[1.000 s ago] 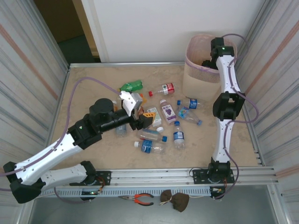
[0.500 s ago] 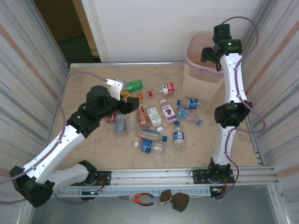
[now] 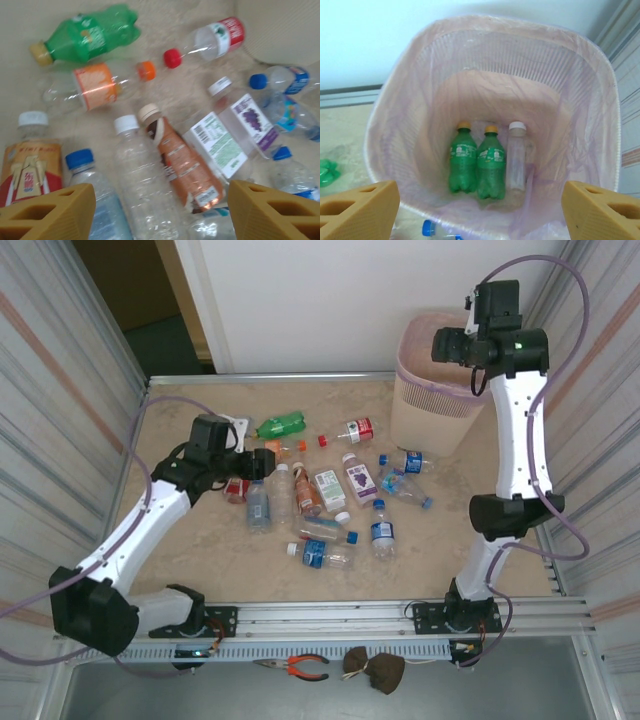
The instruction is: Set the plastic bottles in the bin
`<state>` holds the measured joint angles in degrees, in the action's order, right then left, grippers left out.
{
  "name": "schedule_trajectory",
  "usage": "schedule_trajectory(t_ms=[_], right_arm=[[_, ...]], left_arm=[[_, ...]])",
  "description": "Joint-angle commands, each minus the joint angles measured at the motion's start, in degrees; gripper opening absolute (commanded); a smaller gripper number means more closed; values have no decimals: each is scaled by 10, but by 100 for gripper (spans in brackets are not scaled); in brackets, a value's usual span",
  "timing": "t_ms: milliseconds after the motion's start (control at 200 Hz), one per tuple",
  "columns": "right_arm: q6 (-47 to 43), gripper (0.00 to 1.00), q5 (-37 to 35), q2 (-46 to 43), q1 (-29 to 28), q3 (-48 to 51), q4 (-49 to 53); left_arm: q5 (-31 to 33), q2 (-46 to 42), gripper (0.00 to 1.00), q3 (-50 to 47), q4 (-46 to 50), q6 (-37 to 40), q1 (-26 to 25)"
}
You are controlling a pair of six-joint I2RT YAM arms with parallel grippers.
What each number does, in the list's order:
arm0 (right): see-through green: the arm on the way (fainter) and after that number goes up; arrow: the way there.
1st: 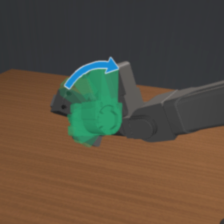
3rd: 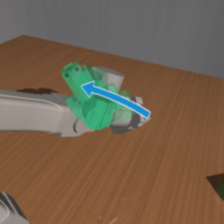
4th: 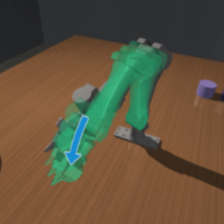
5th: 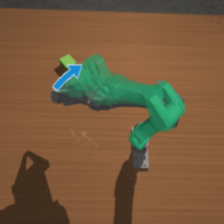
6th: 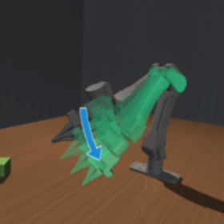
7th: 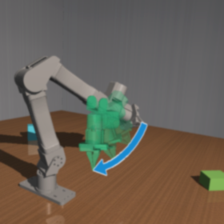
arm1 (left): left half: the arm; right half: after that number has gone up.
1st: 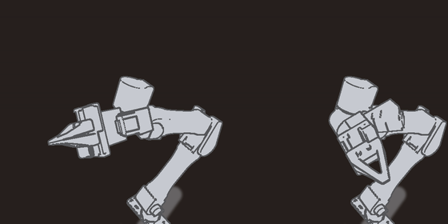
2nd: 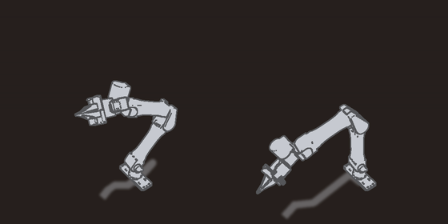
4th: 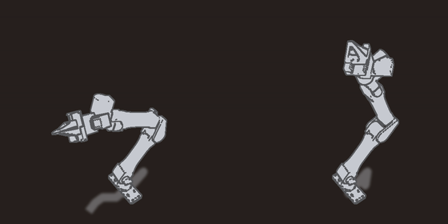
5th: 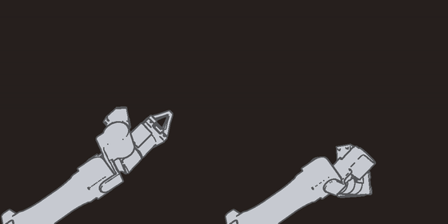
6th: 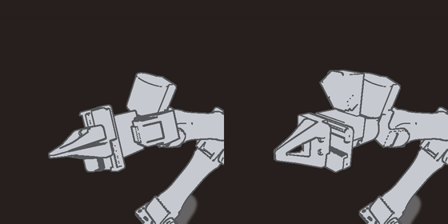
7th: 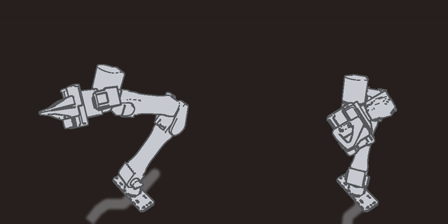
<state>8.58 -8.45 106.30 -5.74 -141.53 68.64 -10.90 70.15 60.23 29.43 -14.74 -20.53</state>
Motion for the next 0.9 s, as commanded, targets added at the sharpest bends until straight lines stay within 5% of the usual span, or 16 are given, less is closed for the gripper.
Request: schedule_trajectory(t_ms=[0,341,892], right_arm=[[14,83,19,-39,-5,23,-5],[14,83,24,-103,-6,109,-21],[2,84,24,-133,-5,136,-15]], left_arm=[[-11,22,71,29,51,28,23],[-21,111,73,81,174,178,108],[46,292,73,152,228,265,119]])
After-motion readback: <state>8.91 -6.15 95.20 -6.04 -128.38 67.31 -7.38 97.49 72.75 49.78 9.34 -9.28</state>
